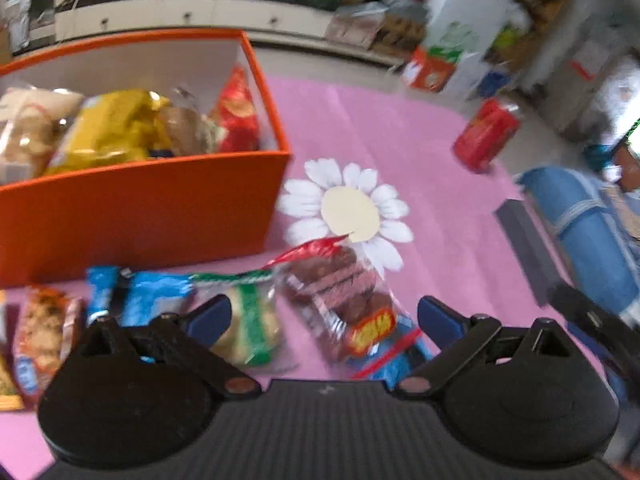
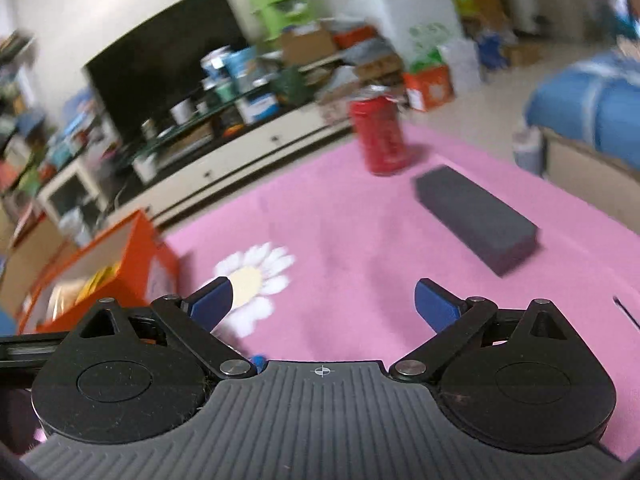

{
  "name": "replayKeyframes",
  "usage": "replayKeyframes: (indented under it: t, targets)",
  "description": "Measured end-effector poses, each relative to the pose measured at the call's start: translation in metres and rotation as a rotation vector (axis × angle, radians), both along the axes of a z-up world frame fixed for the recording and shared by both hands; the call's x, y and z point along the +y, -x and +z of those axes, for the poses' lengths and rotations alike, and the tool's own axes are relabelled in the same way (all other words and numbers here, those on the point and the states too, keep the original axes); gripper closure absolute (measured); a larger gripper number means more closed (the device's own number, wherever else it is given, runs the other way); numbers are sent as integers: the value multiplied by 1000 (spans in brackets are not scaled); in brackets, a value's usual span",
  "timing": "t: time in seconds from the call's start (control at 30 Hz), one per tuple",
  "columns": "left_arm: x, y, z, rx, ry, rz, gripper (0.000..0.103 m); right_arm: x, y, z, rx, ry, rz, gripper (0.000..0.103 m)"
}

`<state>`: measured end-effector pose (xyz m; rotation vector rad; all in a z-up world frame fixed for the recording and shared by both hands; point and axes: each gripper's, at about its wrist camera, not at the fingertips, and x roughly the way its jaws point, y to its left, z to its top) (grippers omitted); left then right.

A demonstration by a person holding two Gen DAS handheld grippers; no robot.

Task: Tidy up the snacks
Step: 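Move right tool to the red-labelled date bag while left tool approaches the Kaka chip bag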

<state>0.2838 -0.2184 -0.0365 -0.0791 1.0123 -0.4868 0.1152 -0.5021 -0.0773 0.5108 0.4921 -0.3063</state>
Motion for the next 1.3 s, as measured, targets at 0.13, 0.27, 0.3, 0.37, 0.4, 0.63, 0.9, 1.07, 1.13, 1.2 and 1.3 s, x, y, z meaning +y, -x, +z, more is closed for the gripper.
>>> replayKeyframes:
  t: [0.13,0.27,0.3,0.37,0.4,0.63,0.9,1.07,1.13,1.2,1.3]
  targets:
    - [-29,-9,-9,10,-84,43,5,-15,5,-6,-17,-80,19,15]
    - [-12,1,-2,-16,-43,56,5,-15,2,-10,1,-79,56,14]
    - [-1,6,3,-33,-29,50,5,-13,-1,-13,18,-76,81,13]
    - [28,19,15,-85,-19,60,5,-4,-12,-20,74,-77,134,13]
    - [46,25,21,-112,-23,73,5,1,-18,-24,94,-87,160,14]
    - [186,28,26,-228,-213,204,5,35,-32,-22,70,-82,255,13]
    - [241,-4,-12,-105,-214,286,5,66,-57,-26,115,-57,280,13]
    - [236,-12,-29,-99,-229,292,19,82,-67,-28,132,-41,318,13]
    - [237,-11,-29,-93,-189,282,27,85,-68,-28,137,-20,334,13]
    - [238,-3,-26,-102,-199,268,34,87,-67,-28,142,7,330,13]
    - [243,14,-25,-83,-203,239,45,83,-64,-27,140,8,320,13]
